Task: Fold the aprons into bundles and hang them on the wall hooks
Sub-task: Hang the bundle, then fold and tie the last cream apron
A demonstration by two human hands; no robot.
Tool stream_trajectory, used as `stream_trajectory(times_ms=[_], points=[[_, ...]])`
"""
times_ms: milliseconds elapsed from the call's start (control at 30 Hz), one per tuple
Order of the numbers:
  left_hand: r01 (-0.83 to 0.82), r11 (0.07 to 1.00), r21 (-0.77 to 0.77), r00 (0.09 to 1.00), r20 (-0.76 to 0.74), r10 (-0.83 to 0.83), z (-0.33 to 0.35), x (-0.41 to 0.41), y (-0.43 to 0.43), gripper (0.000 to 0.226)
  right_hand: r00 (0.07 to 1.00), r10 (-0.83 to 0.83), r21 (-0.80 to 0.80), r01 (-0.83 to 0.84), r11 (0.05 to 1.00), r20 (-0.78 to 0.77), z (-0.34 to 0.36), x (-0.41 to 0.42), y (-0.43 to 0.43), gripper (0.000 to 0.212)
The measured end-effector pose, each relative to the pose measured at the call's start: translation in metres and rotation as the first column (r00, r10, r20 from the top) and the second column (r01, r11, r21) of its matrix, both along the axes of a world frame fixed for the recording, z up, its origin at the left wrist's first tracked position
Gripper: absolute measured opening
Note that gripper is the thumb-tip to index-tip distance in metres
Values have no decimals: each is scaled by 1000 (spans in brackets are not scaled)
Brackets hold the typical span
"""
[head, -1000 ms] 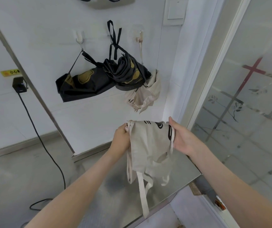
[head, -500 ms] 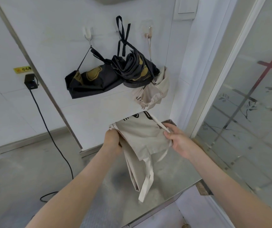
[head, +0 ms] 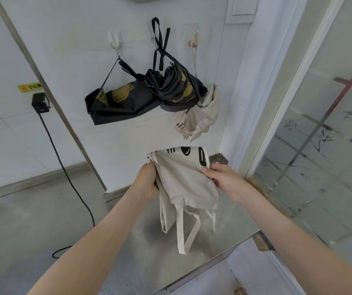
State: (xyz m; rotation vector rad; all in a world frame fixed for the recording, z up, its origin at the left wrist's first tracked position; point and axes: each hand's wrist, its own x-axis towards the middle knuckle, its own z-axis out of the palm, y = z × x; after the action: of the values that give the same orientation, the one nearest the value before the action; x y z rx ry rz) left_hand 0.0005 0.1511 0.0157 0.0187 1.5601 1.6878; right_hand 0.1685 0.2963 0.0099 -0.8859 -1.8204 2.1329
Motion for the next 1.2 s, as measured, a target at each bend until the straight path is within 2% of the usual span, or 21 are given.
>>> stream_trajectory(times_ms=[67,133,233,333,467,533,633,733,767,800,867,967,1067,1133,1200], points=[[5,1000,0,1000,-6,-5,0,0,-1,21,995,-74,0,74,997,-61,2,-4,-1,28],[20,1000,-10,999,-32,-20,0,-1,-3,22,979,-155,-28,153,988,-131,8,-5,-2,16],[46,997,-53,995,-87,-51,2,0,-8,22,946,-247,-62,239,969,-209,14,-9,-1,18],[82,997,-1,994,-69,-82,0,2,-8,21,926,-308,-81,298,951,-220,19,-12,-2,19],[18,998,63,999,37,-20,6,3,-4,23,963,-215,-23,214,977,-164,18,-9,-5,12],[19,996,84,998,63,-25,13,3,-2,26,987,-125,73,132,989,-99,15,-5,-6,5],[77,992,103,989,114,-89,19,5,-1,27,995,-104,267,100,959,1,8,-2,-3,8],[143,983,116,972,169,-162,20,11,-4,26,996,-81,371,60,927,40,4,0,-1,13],[161,981,109,969,170,-178,18,11,-6,24,998,-52,344,42,938,19,2,0,-1,23],[177,979,100,965,177,-193,16,11,-9,22,999,-29,253,36,967,-32,2,1,-2,35],[203,977,63,962,172,-211,11,9,-14,20,990,-14,-5,13,1000,-139,2,-1,-4,54],[227,973,48,963,139,-232,6,5,-20,25,971,-4,-176,-40,984,-239,8,-5,-11,40],[226,974,26,973,45,-227,9,5,-25,25,966,-89,-262,22,965,-244,14,-11,-17,32],[177,978,108,982,-84,-168,11,3,-28,15,955,-181,-295,108,950,-236,15,-14,-19,27],[173,955,239,969,-216,-121,15,1,-33,22,941,-244,-301,168,939,-235,16,-15,-18,20]])
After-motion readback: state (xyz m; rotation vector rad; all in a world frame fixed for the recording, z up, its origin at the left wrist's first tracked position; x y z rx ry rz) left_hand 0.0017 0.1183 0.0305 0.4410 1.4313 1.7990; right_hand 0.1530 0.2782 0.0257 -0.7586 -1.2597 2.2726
